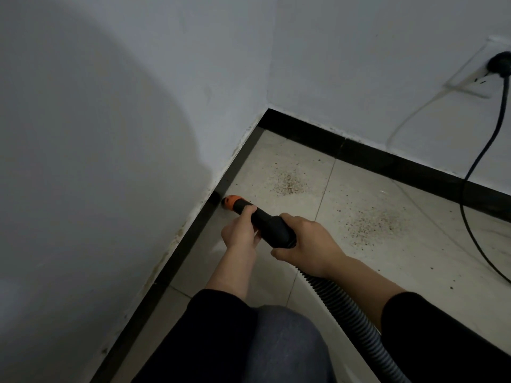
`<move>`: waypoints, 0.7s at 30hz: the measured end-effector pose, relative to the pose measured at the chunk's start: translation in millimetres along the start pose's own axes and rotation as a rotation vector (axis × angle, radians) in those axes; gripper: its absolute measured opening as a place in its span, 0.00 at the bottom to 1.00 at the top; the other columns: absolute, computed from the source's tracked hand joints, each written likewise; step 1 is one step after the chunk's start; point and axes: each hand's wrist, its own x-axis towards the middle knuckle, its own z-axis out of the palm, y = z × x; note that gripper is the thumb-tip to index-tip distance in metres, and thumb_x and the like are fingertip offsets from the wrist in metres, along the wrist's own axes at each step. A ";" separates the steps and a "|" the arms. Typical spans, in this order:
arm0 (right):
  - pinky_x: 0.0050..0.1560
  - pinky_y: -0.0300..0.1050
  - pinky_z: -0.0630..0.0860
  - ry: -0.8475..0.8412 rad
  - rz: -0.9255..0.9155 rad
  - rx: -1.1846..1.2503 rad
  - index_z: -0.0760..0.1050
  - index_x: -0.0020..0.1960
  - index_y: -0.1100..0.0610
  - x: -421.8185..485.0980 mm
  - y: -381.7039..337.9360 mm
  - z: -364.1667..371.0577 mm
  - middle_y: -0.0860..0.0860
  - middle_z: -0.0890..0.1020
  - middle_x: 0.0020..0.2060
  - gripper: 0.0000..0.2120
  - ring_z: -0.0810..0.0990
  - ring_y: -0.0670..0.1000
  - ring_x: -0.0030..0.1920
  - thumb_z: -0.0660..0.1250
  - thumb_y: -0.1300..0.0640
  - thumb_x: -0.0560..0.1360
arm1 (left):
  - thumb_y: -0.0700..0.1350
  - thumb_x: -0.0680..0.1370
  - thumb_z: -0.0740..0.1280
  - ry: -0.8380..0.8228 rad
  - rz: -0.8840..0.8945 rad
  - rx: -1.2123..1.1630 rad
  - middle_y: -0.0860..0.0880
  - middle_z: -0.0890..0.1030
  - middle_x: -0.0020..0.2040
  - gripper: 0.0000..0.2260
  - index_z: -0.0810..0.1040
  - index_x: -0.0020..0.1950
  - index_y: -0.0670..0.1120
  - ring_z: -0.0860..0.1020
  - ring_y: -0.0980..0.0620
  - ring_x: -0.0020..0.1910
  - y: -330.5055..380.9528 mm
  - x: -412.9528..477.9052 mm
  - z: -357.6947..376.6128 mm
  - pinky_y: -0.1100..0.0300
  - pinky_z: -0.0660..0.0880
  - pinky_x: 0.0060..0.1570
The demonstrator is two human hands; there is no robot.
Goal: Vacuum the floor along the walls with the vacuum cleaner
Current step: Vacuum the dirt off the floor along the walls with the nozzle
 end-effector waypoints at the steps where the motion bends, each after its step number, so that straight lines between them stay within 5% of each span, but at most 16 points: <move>1: 0.40 0.44 0.74 0.000 0.001 0.000 0.72 0.55 0.53 0.8 -0.1 0.5 0.51 0.77 0.42 0.18 0.76 0.51 0.41 0.72 0.49 0.69 | 0.41 0.74 0.73 0.003 0.003 0.001 0.40 0.82 0.50 0.10 0.77 0.51 0.40 0.82 0.46 0.48 -0.2 1.3 0.1 0.59 0.79 0.35; 15: 0.41 0.47 0.76 0.023 0.035 -0.009 0.71 0.55 0.52 1.9 -0.6 2.5 0.51 0.77 0.44 0.17 0.76 0.52 0.42 0.71 0.49 0.69 | 0.43 0.74 0.74 -0.007 0.014 0.004 0.41 0.82 0.53 0.16 0.78 0.59 0.39 0.81 0.46 0.51 -4.3 12.0 4.8 0.59 0.78 0.35; 21: 0.39 0.45 0.74 0.045 0.063 -0.025 0.70 0.54 0.52 -5.4 5.8 -2.7 0.50 0.75 0.43 0.17 0.75 0.51 0.41 0.71 0.49 0.69 | 0.43 0.74 0.74 -0.040 0.023 0.041 0.41 0.82 0.52 0.11 0.78 0.53 0.41 0.81 0.45 0.52 -10.2 9.1 12.8 0.58 0.78 0.36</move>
